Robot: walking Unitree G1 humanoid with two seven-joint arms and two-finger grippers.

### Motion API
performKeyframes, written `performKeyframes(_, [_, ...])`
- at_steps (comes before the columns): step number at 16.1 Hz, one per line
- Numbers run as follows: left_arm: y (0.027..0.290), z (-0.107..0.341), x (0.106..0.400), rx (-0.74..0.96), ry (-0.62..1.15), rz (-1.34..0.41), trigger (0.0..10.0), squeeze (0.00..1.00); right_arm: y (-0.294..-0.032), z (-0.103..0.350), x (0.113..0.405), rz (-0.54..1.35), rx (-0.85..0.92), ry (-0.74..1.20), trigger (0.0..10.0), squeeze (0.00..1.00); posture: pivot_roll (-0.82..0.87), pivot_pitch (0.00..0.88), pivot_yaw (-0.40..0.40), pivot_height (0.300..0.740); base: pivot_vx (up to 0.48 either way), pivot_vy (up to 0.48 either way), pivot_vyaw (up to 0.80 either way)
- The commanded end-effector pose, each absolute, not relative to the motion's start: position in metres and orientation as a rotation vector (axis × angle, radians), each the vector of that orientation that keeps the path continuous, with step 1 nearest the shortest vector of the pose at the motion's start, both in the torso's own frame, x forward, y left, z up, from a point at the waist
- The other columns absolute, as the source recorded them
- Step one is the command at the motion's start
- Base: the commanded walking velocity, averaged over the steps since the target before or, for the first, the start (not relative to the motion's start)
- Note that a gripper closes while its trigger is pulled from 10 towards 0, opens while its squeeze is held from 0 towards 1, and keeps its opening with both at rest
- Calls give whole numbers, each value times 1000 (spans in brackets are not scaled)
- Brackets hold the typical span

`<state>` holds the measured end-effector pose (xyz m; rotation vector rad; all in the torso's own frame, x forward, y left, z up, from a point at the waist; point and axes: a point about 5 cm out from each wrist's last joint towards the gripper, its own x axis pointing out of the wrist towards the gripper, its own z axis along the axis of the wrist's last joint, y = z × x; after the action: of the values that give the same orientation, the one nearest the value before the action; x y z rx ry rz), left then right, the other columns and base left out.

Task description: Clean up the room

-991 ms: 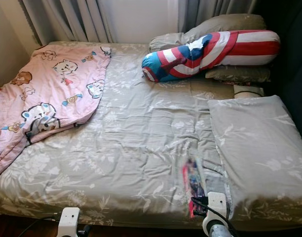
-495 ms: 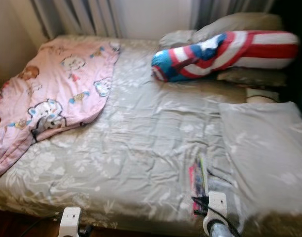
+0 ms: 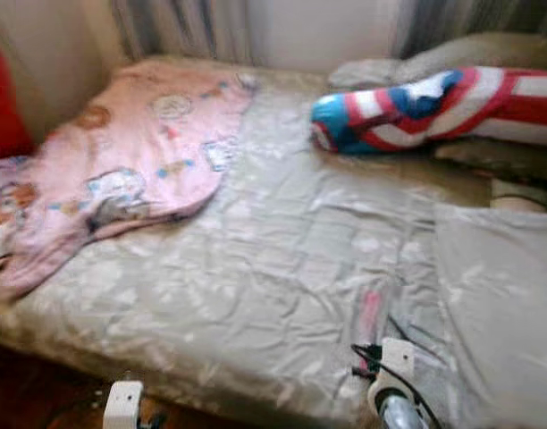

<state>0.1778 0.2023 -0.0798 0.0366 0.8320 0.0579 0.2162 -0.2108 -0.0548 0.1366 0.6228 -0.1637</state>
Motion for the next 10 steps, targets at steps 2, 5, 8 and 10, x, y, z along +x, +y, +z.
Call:
performKeyframes(2, [200, -81, 176, 38, 836, 48, 10000, 0, -212, -58, 209, -191, 180, 619, 10000, 0, 16, 127, -14, 740, 0, 0, 0])
performKeyframes(5, [200, -80, 175, 34, 823, 34, 10000, 0, -211, -60, 206, -224, 240, 607, 10000, 0, 37, 140, -5, 740, 0, 0, 0])
performKeyframes(8, [203, -77, 180, 35, 793, 22, 10000, 0, -208, -61, 202, -233, 262, 592, 10000, 0, 50, 153, 13, 740, 0, 0, 0])
performKeyframes(10, [207, -70, 188, 46, 736, 10, 10000, 0, -209, -13, 273, -231, 265, 428, 10000, 0, 61, 169, 34, 740, 0, 0, 0])
